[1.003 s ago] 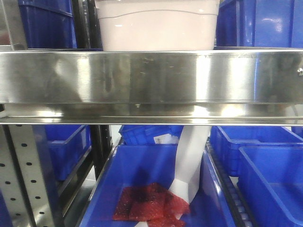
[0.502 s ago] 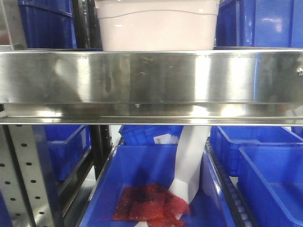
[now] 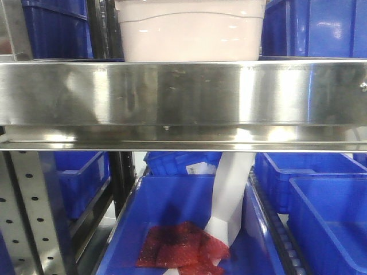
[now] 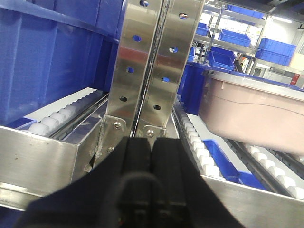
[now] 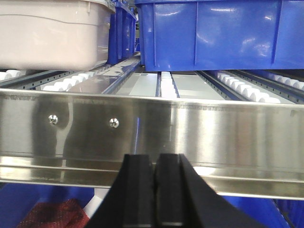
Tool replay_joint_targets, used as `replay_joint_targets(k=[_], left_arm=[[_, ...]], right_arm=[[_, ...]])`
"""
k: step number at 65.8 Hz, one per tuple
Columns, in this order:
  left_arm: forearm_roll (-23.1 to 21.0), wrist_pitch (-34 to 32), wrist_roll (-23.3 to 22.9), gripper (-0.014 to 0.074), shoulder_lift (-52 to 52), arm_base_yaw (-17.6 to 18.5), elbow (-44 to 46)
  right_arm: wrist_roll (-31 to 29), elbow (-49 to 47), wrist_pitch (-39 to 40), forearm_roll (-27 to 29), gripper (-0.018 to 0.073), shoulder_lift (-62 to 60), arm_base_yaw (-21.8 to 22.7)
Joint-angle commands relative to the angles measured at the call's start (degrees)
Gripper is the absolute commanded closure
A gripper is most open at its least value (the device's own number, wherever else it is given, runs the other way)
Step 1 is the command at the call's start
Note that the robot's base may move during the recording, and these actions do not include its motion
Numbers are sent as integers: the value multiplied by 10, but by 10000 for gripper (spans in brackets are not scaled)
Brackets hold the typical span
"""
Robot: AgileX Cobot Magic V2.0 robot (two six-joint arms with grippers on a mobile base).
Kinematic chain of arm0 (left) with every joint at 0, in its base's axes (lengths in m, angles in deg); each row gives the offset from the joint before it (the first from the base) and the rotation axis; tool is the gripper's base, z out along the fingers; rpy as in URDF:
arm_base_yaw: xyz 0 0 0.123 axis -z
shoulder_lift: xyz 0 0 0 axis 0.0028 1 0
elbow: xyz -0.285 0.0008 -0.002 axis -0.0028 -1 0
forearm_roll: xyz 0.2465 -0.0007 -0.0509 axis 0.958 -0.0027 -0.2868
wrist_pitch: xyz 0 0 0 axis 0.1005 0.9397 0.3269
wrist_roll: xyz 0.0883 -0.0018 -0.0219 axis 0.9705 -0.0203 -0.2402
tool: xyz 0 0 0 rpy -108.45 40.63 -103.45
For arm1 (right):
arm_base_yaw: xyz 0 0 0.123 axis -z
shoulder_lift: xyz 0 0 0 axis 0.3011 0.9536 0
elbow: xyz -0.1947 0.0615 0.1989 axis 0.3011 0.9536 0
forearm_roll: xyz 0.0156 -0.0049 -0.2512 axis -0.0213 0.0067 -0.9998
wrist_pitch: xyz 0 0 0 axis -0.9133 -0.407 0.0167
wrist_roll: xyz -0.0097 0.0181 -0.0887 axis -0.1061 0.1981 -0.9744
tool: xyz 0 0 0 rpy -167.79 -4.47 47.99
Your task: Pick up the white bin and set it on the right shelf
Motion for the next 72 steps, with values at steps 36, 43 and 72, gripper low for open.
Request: replay_joint_targets(k=[36,43,72], left_arm=[[60,-136,-13,715,6,13,-64],[128,-201,-80,715,-6,52,-127],[187,-107,-84,715,-49,108,-187]], right_arm=[[0,-1,54,-5,503,-10,-1],[0,-1,54,-5,503,-10,-1],[0,-1,54,-5,503,-10,-1]])
